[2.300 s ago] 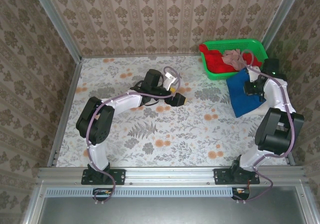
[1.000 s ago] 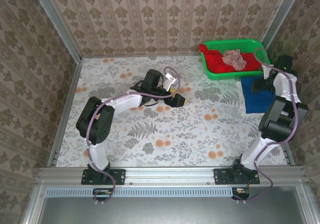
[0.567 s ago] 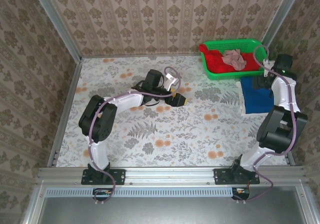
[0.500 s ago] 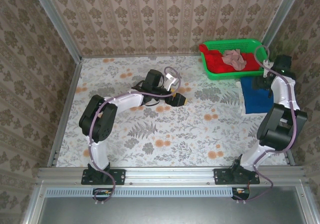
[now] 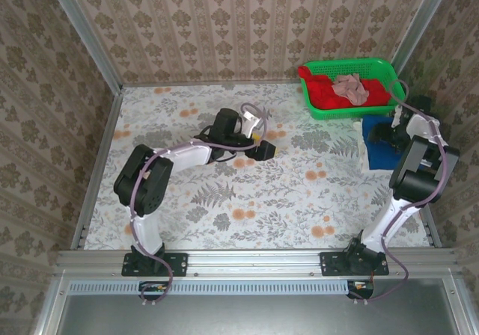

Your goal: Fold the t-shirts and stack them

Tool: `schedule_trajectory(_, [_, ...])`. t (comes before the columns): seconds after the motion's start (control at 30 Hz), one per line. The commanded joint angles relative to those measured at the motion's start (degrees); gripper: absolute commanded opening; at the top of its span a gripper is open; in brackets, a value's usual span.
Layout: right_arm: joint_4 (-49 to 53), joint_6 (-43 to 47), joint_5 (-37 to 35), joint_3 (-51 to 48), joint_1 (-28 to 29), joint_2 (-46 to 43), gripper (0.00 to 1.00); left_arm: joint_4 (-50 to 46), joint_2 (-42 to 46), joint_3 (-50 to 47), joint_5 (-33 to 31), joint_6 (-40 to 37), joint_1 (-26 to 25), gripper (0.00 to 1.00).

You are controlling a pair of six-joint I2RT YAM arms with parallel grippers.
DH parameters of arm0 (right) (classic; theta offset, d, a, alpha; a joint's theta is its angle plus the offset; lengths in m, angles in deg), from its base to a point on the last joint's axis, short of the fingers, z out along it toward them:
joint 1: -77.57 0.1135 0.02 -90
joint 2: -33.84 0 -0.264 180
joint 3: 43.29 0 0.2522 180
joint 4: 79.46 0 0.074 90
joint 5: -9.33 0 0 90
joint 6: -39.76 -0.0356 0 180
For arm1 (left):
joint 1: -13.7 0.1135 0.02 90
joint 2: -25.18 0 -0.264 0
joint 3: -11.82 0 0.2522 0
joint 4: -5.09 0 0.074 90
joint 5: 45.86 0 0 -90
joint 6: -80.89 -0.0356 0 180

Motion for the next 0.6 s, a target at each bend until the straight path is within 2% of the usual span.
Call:
schedule_trajectory(0.0, [-1.79, -0.93, 2.97, -3.34, -0.09, -6.76, 0.91, 3.53, 5.79, -1.71, -7.35, -1.10, 0.74, 1.00])
schedule_trajectory(0.13, [-6.19, -0.05, 3.60, -9.09, 1.15, -15.91, 0.99, 1.67, 11.81, -5.09, -16.28, -5.47, 1.29, 1.00])
schedule_trajectory(0.23, [-11.32, -0.28, 5.02, -14.56, 4.09, -23.17, 1.00, -0.65, 16.39, -7.98, -20.66, -5.93, 3.40, 1.00])
schedule_trajectory(0.3, [-16.91, -0.68, 5.55, -19.91, 7.71, -27.72, 1.00, -1.25, 19.74, -11.11, -23.04, -5.93, 5.63, 1.00])
schedule_trajectory(0.43, [-27.92, 2.27, 4.58, -29.59, 18.53, -35.09, 1.00, -2.27, 26.90, -18.36, -28.29, -7.52, 10.29, 1.00])
schedule_trajectory(0.57, [-36.25, -2.75, 1.98, -35.32, 27.12, -34.82, 1.00, -4.48, 33.66, -24.00, -29.70, -7.85, 17.38, 1.00])
